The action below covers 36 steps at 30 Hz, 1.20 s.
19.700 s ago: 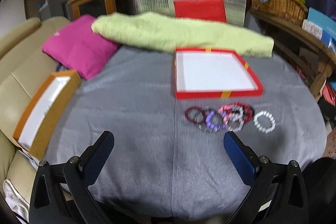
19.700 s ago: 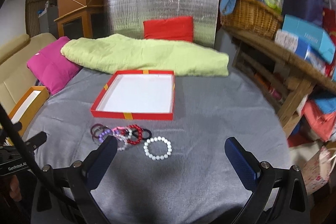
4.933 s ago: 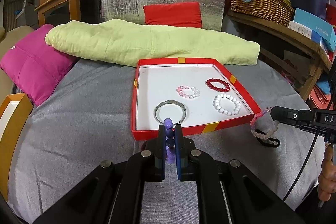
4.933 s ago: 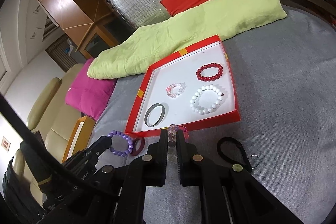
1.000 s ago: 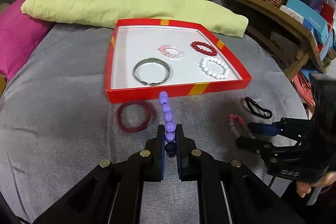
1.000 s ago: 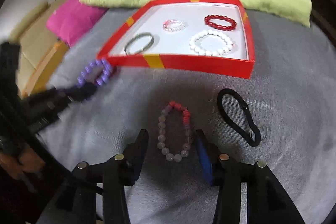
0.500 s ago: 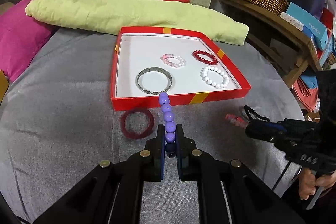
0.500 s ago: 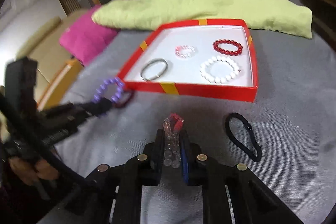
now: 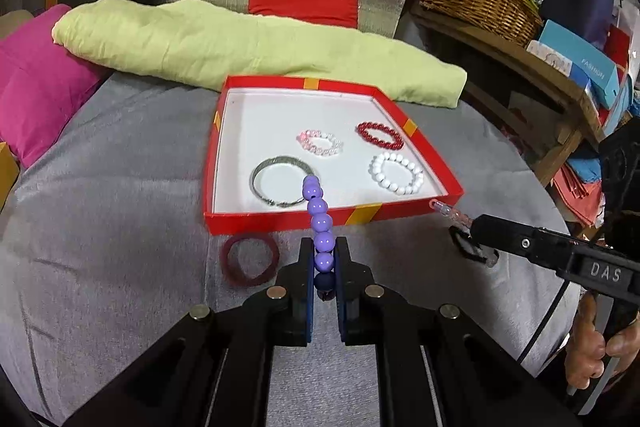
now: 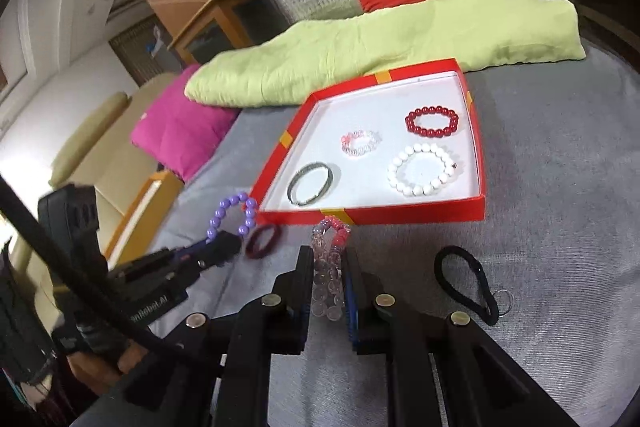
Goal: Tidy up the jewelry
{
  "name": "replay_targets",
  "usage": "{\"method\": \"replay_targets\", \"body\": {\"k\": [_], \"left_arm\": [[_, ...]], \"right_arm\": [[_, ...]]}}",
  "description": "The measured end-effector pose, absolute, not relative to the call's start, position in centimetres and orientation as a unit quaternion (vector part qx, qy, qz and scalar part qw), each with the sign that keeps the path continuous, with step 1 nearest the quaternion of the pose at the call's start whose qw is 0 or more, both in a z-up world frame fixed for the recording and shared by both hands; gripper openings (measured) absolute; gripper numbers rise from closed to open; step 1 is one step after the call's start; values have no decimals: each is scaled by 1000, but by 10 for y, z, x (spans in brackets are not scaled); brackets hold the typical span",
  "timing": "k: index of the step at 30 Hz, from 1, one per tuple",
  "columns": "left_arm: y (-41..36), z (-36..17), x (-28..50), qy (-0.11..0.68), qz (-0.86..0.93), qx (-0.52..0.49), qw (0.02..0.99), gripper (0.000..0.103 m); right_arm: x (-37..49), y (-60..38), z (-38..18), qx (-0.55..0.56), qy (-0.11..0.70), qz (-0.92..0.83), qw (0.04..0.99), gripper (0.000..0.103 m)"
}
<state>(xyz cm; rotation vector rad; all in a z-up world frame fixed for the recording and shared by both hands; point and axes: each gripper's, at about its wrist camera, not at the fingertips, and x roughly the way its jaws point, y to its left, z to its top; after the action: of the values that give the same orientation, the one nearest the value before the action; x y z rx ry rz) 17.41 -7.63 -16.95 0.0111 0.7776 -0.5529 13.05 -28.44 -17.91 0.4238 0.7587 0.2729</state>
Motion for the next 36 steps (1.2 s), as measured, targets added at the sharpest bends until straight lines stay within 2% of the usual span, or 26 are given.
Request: {"method": "replay_targets", "body": {"k": [21, 36], "left_arm": [[-81, -150, 202, 347, -258, -15, 901, 10], [-100, -166, 292, 392, -255, -47, 883, 10]], "right_arm": [[188, -329, -169, 318, 341, 97, 880, 15], [282, -326, -178, 291, 368, 71, 880, 15]]}}
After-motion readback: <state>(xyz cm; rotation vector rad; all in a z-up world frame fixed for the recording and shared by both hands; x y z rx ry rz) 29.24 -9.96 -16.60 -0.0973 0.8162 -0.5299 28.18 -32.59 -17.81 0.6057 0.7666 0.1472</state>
